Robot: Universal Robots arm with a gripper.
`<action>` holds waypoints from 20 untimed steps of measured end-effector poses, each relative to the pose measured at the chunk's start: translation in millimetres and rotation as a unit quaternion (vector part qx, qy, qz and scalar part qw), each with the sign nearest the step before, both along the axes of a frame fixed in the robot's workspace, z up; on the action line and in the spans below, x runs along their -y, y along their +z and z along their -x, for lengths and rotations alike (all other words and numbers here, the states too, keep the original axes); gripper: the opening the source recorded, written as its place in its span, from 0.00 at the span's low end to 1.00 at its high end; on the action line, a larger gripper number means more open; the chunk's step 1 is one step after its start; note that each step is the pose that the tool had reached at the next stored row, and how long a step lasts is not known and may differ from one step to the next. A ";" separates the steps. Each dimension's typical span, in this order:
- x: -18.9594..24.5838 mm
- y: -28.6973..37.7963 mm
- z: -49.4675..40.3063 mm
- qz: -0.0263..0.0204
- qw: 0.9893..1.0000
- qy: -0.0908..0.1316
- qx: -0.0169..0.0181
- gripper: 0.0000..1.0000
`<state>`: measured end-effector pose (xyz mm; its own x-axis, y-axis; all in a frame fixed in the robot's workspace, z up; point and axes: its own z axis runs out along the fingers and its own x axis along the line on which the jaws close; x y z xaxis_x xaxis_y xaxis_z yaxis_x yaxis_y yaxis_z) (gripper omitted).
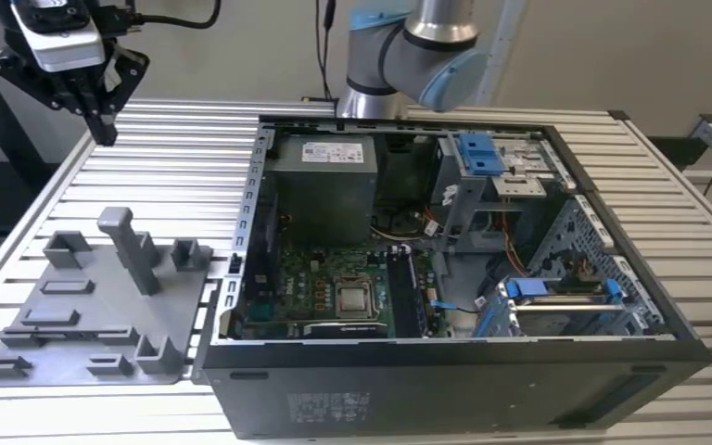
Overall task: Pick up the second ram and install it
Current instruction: 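Reach for the second ram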
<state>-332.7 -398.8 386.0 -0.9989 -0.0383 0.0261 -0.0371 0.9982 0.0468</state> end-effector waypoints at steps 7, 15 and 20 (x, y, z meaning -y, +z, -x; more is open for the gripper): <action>0.0 -0.1 15.3 0.000 1.000 0.000 -0.003 0.11; 0.0 -0.8 41.3 0.000 1.000 0.001 -0.004 0.11; -0.5 -2.5 60.2 0.000 1.000 0.001 -0.002 0.11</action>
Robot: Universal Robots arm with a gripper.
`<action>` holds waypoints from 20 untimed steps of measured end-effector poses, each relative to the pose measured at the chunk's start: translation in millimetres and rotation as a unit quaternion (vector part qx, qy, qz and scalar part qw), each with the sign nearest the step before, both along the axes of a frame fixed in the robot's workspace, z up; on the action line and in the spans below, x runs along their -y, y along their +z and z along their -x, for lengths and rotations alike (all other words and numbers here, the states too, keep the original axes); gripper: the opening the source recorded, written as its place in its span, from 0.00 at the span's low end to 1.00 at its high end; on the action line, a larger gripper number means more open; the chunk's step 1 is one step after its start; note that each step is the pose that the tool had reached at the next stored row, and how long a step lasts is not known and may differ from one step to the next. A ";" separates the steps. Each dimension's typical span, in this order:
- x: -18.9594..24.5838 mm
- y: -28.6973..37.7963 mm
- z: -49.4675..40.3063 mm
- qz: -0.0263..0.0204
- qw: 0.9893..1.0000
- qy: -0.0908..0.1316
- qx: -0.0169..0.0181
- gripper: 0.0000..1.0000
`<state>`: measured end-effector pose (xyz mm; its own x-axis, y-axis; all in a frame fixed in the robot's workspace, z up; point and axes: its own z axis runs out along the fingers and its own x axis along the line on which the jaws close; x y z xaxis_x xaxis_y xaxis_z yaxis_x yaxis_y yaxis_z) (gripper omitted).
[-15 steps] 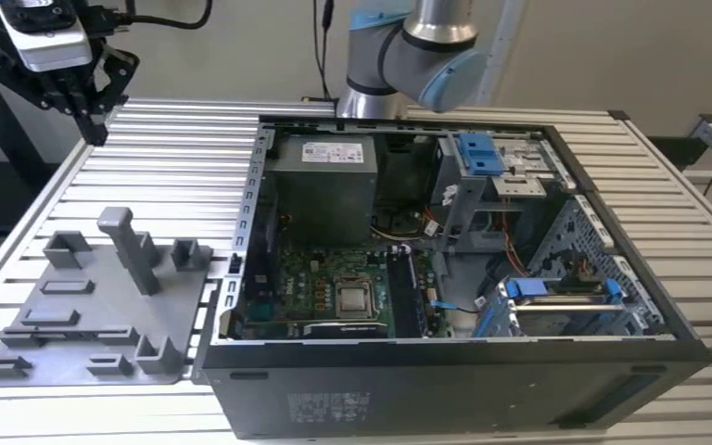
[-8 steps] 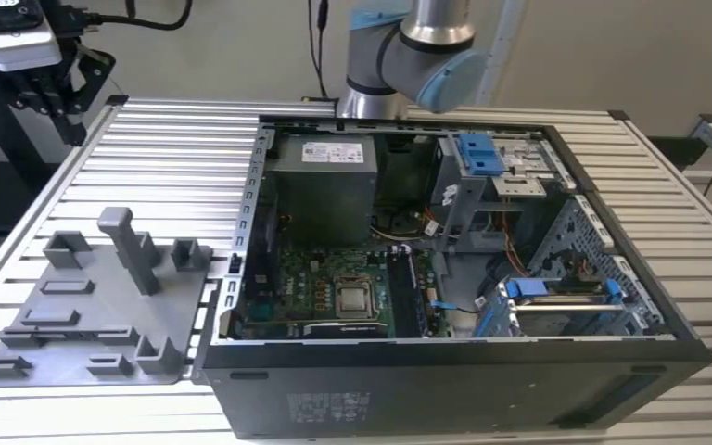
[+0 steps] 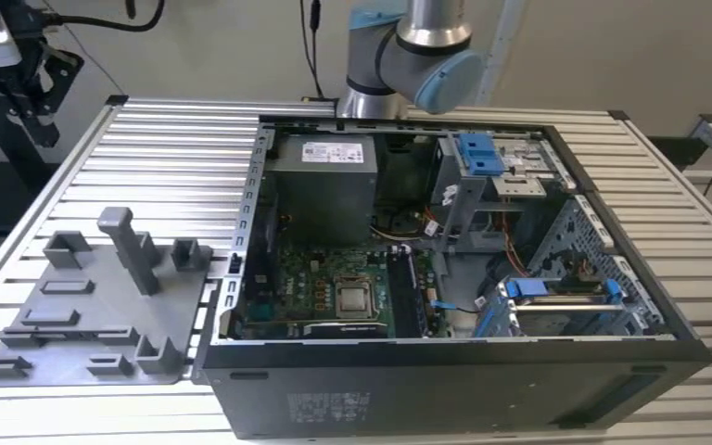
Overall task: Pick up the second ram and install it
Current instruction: 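Reach for the second ram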
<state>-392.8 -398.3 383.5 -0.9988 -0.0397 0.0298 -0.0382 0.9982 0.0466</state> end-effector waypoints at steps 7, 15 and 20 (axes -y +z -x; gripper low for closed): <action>-0.3 -1.9 9.1 0.000 1.000 0.000 0.005 0.11; -0.9 -1.9 9.5 0.000 1.000 0.000 0.005 0.11; 4.6 -1.9 8.2 0.000 1.000 0.000 0.004 0.11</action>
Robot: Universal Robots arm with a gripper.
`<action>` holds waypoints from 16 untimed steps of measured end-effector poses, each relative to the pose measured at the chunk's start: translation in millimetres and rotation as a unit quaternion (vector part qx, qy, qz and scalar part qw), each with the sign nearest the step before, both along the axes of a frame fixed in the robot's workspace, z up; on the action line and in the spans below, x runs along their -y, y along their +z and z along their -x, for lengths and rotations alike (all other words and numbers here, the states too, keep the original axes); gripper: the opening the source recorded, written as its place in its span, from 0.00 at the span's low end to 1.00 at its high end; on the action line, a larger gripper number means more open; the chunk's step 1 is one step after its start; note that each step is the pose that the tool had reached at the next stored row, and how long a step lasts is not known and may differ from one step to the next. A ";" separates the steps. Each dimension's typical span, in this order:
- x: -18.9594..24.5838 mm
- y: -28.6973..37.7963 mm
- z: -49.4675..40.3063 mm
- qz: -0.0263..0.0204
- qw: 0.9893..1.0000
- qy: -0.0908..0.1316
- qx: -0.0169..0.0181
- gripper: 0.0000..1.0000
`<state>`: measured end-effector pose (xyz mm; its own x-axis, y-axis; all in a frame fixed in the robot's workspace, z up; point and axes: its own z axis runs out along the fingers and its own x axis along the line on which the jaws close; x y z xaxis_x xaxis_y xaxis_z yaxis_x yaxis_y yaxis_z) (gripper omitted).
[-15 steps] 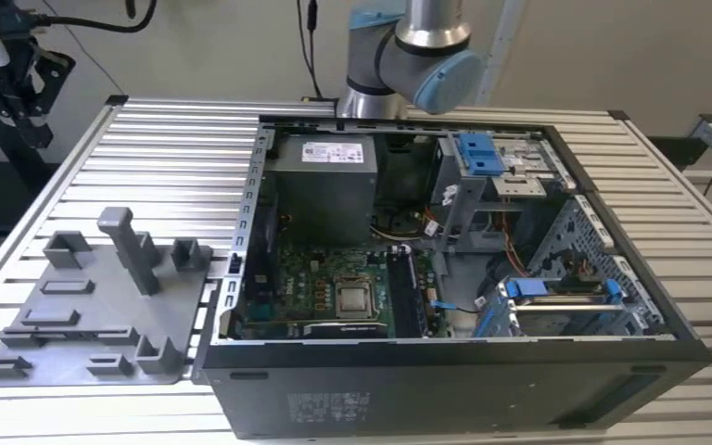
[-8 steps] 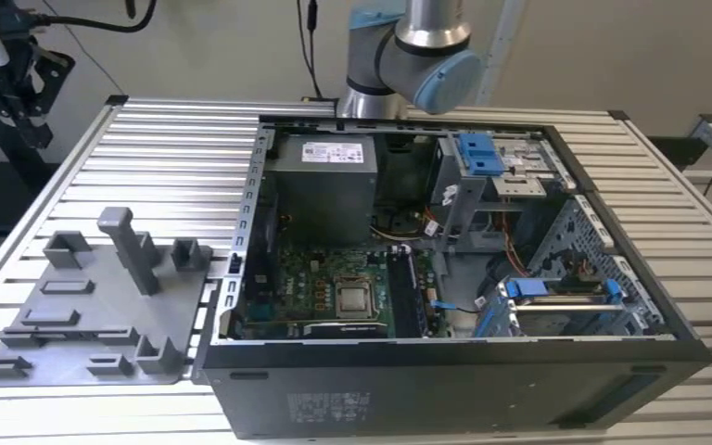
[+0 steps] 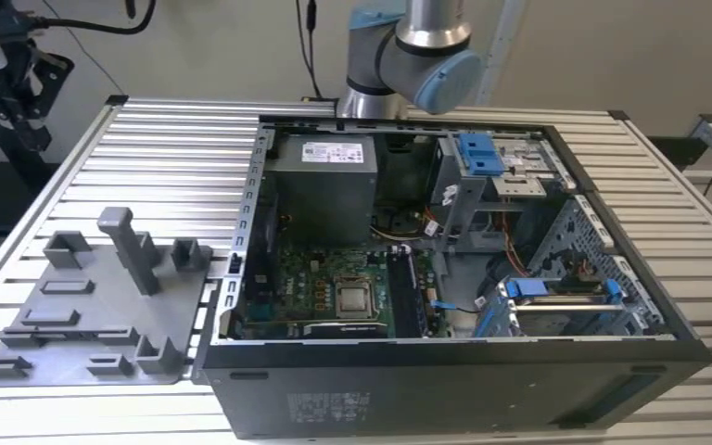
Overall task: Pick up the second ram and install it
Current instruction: 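Reach for the second ram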
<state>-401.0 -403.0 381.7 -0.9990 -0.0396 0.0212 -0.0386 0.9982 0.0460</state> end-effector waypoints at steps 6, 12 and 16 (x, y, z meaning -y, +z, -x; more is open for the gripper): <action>12.6 -0.3 -1.5 0.000 1.000 0.000 -0.001 0.11; 28.1 -0.6 -2.8 0.000 1.000 0.000 -0.002 0.11; 39.3 -0.9 -3.5 0.000 1.000 0.000 -0.003 0.11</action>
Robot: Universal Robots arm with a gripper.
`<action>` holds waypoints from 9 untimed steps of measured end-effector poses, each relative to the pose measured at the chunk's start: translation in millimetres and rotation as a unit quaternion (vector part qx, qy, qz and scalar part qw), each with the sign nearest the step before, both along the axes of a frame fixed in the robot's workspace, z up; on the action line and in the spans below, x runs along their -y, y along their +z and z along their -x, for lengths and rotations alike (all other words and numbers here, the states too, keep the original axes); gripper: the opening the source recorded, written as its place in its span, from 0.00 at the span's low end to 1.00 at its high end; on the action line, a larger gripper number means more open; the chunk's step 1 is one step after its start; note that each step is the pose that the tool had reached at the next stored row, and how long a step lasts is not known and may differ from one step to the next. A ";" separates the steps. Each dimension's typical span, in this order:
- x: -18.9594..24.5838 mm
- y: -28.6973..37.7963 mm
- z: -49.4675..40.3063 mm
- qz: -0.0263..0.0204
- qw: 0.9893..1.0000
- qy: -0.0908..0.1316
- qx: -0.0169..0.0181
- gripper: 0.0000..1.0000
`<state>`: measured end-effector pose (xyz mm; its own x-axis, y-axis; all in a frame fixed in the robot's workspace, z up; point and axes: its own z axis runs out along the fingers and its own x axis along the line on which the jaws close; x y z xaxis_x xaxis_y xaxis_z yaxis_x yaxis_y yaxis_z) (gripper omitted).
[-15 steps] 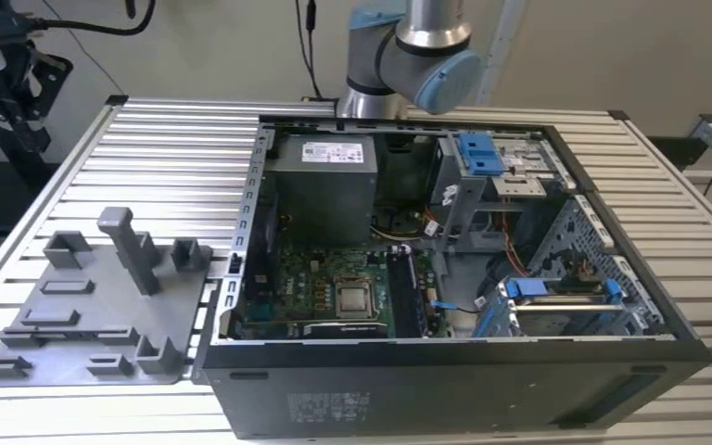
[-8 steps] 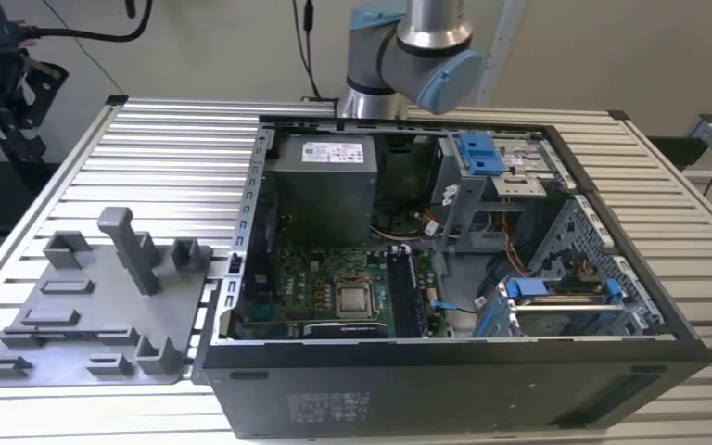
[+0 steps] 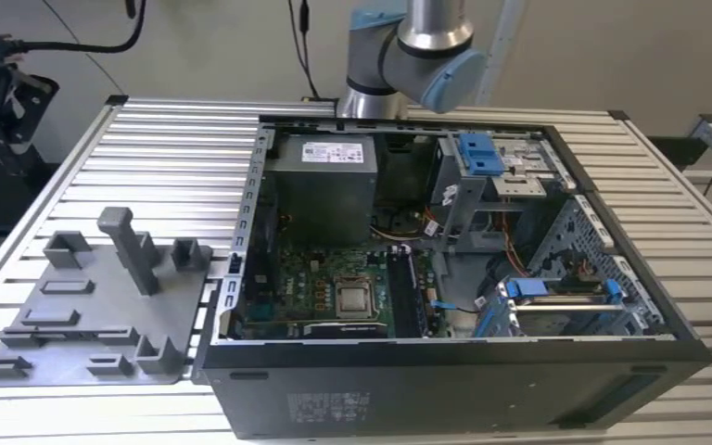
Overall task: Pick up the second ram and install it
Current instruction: 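Reach for the second ram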
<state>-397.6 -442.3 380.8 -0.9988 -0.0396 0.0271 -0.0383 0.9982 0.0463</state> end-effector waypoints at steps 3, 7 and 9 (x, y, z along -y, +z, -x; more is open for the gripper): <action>9.0 -0.2 -0.5 0.000 1.000 0.000 -0.001 0.11; 20.8 -0.6 -0.9 0.000 1.000 0.000 -0.001 0.11; 26.2 -0.7 -1.1 0.000 1.000 0.000 -0.001 0.11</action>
